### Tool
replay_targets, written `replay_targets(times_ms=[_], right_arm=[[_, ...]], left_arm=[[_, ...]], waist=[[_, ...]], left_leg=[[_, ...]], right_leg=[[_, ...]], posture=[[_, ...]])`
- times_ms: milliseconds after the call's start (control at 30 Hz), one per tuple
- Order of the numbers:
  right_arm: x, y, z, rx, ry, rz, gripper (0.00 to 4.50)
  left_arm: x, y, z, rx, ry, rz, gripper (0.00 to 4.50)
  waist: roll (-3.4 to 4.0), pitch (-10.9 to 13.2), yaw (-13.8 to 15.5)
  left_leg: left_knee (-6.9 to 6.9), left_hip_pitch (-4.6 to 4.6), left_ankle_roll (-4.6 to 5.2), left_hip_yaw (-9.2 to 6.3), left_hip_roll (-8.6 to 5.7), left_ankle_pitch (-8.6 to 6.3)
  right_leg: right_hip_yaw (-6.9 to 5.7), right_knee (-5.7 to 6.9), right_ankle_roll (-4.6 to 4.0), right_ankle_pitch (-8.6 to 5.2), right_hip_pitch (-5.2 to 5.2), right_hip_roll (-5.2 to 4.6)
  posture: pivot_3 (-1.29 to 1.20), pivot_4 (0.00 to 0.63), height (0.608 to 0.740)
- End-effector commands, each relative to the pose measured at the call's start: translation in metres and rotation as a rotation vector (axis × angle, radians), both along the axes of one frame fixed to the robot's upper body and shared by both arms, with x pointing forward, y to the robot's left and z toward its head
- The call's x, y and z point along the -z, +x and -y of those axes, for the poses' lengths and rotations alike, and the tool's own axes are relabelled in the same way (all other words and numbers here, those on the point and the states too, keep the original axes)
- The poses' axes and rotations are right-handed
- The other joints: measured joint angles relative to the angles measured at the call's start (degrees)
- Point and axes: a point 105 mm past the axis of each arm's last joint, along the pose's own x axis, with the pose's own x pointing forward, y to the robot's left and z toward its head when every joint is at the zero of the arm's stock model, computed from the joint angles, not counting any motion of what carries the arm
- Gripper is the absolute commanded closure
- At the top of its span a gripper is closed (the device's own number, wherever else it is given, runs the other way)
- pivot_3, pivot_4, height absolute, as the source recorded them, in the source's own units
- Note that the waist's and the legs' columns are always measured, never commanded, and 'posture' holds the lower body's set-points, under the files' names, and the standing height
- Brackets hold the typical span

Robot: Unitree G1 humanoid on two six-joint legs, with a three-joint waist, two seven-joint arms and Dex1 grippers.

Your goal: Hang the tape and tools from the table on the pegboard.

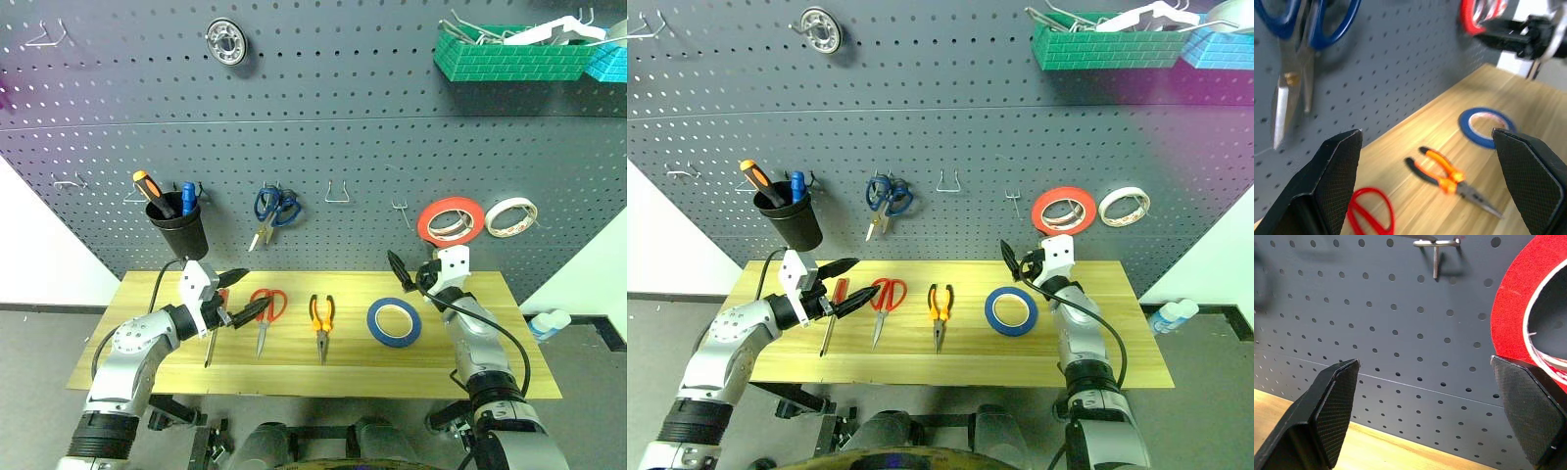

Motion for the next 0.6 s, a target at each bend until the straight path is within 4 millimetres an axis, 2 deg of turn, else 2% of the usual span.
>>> replay_targets(times_ms=[33, 200, 400, 433, 600], right_arm=[[-0.016, 0.004, 0.001, 0.002, 0.007, 0.064, 0.0], [-0.016, 0.003, 0.001, 0.003, 0.007, 0.063, 0.0], [-0.014, 0.001, -0.004, -0.016, 0.003, 0.062, 0.0], [-0.013, 0.0, -0.008, -0.037, 0.014, 0.056, 0.0], [0.0, -0.015, -0.06, -0.206, -0.011, 0.029, 0.0]], left_arm=[[-0.014, 0.002, -0.002, -0.004, -0.027, 0.053, 0.08], [-0.014, 0.001, -0.003, 0.009, -0.023, 0.058, 0.08], [-0.009, -0.01, 0.001, 0.072, -0.049, -0.003, 0.08], [-0.01, -0.013, 0.002, 0.09, -0.058, -0.008, 0.08], [-0.012, -0.021, 0.003, 0.137, -0.068, -0.002, 0.08]], waist=[[0.0, 0.0, -0.02], [0.0, 0.0, -0.11], [0.0, 0.0, -0.16], [0.0, 0.0, -0.17], [-0.01, 0.01, -0.23]], left_leg=[[0.0, 0.0, 0.0, 0.01, 0.0, 0.0], [0.0, 0.02, 0.0, 0.04, 0.0, 0.0], [-0.02, 0.02, 0.0, 0.09, 0.0, 0.0], [-0.03, 0.02, 0.0, 0.09, 0.0, 0.0], [-0.08, 0.02, 0.0, 0.1, 0.02, 0.0]], right_leg=[[0.01, 0.0, 0.0, 0.0, 0.0, 0.0], [0.05, 0.0, 0.0, 0.0, 0.0, 0.01], [0.09, 0.0, 0.01, 0.0, -0.02, 0.01], [0.09, 0.0, 0.0, 0.0, -0.02, 0.01], [0.11, 0.0, 0.0, -0.01, -0.07, 0.03]], posture=[[-0.04, 0.0, 0.734], [-0.04, 0.0, 0.734], [-0.04, 0.0, 0.734], [-0.04, 0.0, 0.734], [-0.04, 0.0, 0.734]])
